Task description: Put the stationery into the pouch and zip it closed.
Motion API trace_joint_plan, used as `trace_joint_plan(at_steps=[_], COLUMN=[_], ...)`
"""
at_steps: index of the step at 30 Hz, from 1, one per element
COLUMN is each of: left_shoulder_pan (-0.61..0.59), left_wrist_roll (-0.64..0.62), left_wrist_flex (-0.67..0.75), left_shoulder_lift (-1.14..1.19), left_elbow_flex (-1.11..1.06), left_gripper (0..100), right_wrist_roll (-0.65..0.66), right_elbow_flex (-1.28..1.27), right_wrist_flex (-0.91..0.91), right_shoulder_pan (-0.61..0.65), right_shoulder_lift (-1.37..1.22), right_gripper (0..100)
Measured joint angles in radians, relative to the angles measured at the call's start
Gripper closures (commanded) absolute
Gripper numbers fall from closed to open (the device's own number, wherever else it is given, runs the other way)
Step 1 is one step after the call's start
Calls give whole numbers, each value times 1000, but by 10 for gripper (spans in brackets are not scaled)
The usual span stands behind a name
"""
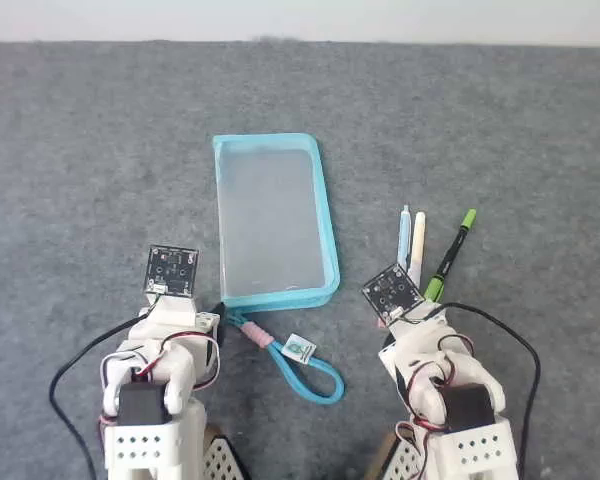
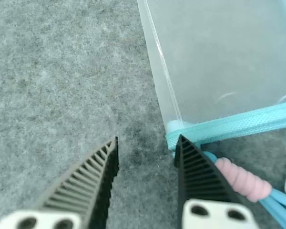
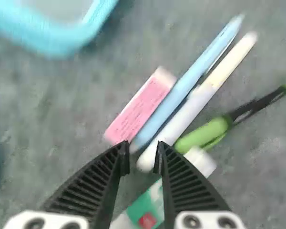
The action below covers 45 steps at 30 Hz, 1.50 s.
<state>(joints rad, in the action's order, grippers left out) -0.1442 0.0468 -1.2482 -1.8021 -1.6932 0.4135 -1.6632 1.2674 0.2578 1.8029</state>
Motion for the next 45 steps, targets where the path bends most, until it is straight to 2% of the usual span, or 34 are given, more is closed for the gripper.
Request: trace_joint_plan(at_steps=[13, 19, 24, 27, 30, 32, 34, 38, 41, 45], left_shoulder_pan=[0, 0, -8, -61, -155, -213, -226, -227, -224, -222], left_wrist_roll=[0, 0, 0, 18, 133, 203, 209, 183, 157, 143], left_wrist_flex=[0, 0, 26, 98, 198, 213, 212, 160, 117, 114], left_shoulder_lift=[0, 0, 0, 0, 0, 0, 0, 0, 15, 207], left_elbow_flex=[0, 0, 0, 0, 0, 2, 21, 153, 282, 462], left_gripper=[814, 814, 812, 814, 814, 814, 813, 813, 812, 812], right_wrist_roll=[0, 6, 157, 127, 89, 66, 48, -8, -63, -83], right_elbow_flex=[0, 0, 51, 132, 219, 275, 333, 516, 669, 806], right_wrist_flex=[5, -124, -160, -161, -147, -144, -144, -144, -144, -172], right_shoulder_pan=[0, -11, -60, -68, -71, -69, -68, 74, 238, 446], right_shoulder_lift=[0, 0, 0, 0, 0, -61, -167, -443, -713, -1023], right_gripper=[904, 904, 908, 909, 909, 909, 909, 909, 907, 905])
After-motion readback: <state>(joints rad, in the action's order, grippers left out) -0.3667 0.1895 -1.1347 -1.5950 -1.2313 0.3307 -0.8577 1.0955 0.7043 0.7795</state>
